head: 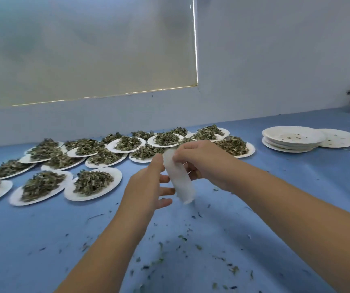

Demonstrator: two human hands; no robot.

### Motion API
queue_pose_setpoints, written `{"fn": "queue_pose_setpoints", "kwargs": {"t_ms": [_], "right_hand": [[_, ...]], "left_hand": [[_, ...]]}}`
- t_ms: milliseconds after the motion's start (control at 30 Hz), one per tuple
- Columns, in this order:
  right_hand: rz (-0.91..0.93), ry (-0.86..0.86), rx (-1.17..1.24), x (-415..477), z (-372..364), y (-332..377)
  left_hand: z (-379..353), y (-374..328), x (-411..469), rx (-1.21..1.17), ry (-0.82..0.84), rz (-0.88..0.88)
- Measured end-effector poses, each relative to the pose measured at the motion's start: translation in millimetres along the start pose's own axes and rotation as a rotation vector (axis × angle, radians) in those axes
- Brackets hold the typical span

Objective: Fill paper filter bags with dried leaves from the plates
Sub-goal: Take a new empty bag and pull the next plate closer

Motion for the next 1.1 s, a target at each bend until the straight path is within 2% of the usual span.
{"fn": "queue_pose_setpoints", "kwargs": {"t_ms": [167,233,333,467,600,700,800,933,1000,1100], "right_hand": [[0.017,0.157,0.094,16,-55,18],[0.018,0.241,0.101,21,-73,21],[0.011,0.285,0.075,28,-93,21],[-0.07,0.162,0.021,44,-97,15],[-0.32,0.04,-0.094,66,-100,-2],[-0.41,0.01,-0.172,86,-112,-12],[-0.452,-0.033,-0.235,109,-130,-18],[-0.565,-0.041,-0.349,142,-149,-19],[-0.599,-0.015,-0.458,155,-154,-21],[-0.58,0.025,-0.563,171,-159,-23]], "left_hand": [[62,0,-10,-0.144,0.076,-0.005],[84,3,-10,-0.139,0.041,-0.009],[117,6,-4,-0.076,-0.106,0.019],[163,8,3,0.113,-0.28,0.021],[194,13,2,0.216,-0.234,0.137],[207,21,2,0.458,-0.195,0.231],[217,24,6,0.711,-0.247,0.238],[223,26,9,1.019,-0.39,0.169],[215,28,11,1.099,-0.425,0.05],[187,36,14,1.093,-0.28,-0.141]]}}
Point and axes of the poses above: each hand's wrist, its own x-axis towards the middle knuckle, its own z-axis out of the back of the hand, y = z × x, the point moved 2 cm from there along x, towards the middle knuckle, and after that the axes turned 5 degrees about -x, right-handed, at the moved point
